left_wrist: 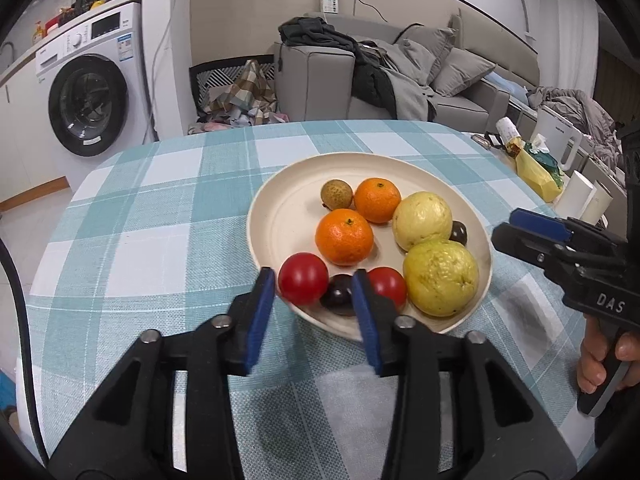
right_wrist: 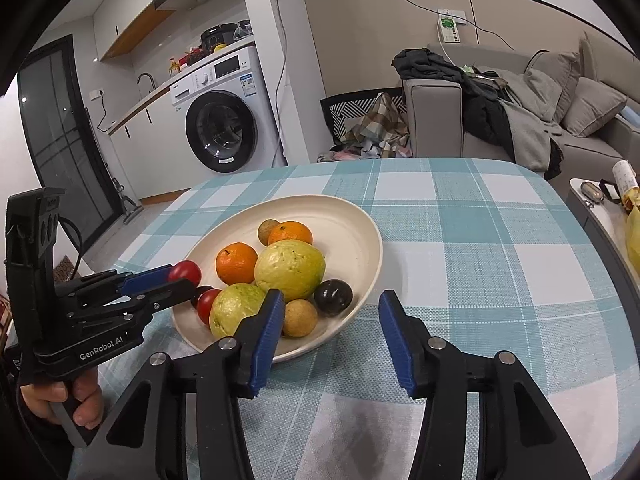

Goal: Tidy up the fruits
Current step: 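Carry the plum with the right tool while the left tool carries the tomato, releasing both on the plate, then withdraw both open tools from the plate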

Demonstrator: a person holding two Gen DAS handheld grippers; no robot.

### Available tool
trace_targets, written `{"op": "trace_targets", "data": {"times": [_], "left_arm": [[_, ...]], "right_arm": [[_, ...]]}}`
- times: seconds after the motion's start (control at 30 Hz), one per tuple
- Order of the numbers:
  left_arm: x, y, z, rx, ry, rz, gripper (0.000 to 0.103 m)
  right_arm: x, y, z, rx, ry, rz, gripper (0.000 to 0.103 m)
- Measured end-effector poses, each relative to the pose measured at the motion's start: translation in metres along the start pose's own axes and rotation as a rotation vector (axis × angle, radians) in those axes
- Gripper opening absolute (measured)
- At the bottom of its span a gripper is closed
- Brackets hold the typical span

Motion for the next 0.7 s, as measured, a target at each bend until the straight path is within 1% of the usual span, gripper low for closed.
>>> {"op": "trace_targets", "data": {"times": [0.03, 0.07, 0.1, 0.17, 0.23, 0.3, 0.33, 0.37, 0.4, 0.47, 0.57, 0.7], "left_arm": [[-0.001, 0.002, -0.002, -0.005, -0.012, -0.007, 0.052], [-0.002, 0.003, -0.005, -0.008, -0.023, -0.015, 0.062], [-0.003, 0.005, -0.007, -0.009, -0.034, -0.023, 0.067], [-0.005, 0.008, -0.012, -0.01, -0.052, -0.036, 0.077], [-0.006, 0.011, -0.017, -0.008, -0.067, -0.047, 0.083], [-0.007, 0.012, -0.023, -0.007, -0.079, -0.056, 0.083], [-0.007, 0.012, -0.025, -0.003, -0.083, -0.057, 0.084], [-0.008, 0.012, -0.027, -0.003, -0.089, -0.057, 0.087], [-0.008, 0.012, -0.03, -0.005, -0.097, -0.056, 0.089], [-0.01, 0.011, -0.036, -0.004, -0.117, -0.056, 0.103], [-0.016, 0.01, -0.05, -0.005, -0.178, -0.065, 0.102], [-0.02, 0.012, -0.06, -0.004, -0.209, -0.088, 0.102]], "right_arm": [[0.0, 0.0, 0.0, 0.001, -0.001, -0.001, 0.058], [-0.001, 0.0, -0.002, 0.001, -0.007, -0.002, 0.065], [-0.001, 0.0, -0.002, 0.002, -0.013, -0.002, 0.07], [-0.003, 0.0, -0.004, 0.005, -0.026, -0.006, 0.075], [-0.004, 0.0, -0.004, 0.012, -0.032, -0.015, 0.079], [-0.004, 0.001, -0.006, 0.01, -0.039, -0.019, 0.088], [-0.005, 0.002, -0.007, 0.008, -0.045, -0.021, 0.089], [-0.005, 0.003, -0.008, 0.004, -0.055, -0.024, 0.092], [-0.006, 0.004, -0.01, 0.0, -0.063, -0.026, 0.097], [-0.007, 0.008, -0.013, -0.01, -0.081, -0.036, 0.103], [-0.01, 0.014, -0.018, -0.023, -0.107, -0.061, 0.103], [-0.013, 0.021, -0.024, -0.037, -0.134, -0.092, 0.103]]}}
Point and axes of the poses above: each gripper's, at about its wrist camera, not at the fingertips, and z roughly the way its jaws point, y to its left, x to its underside, the point moved 8 cm from there along z, roughly the way its jaws point, and after that the axes turned 12 degrees about -y, right-handed, at the moved point
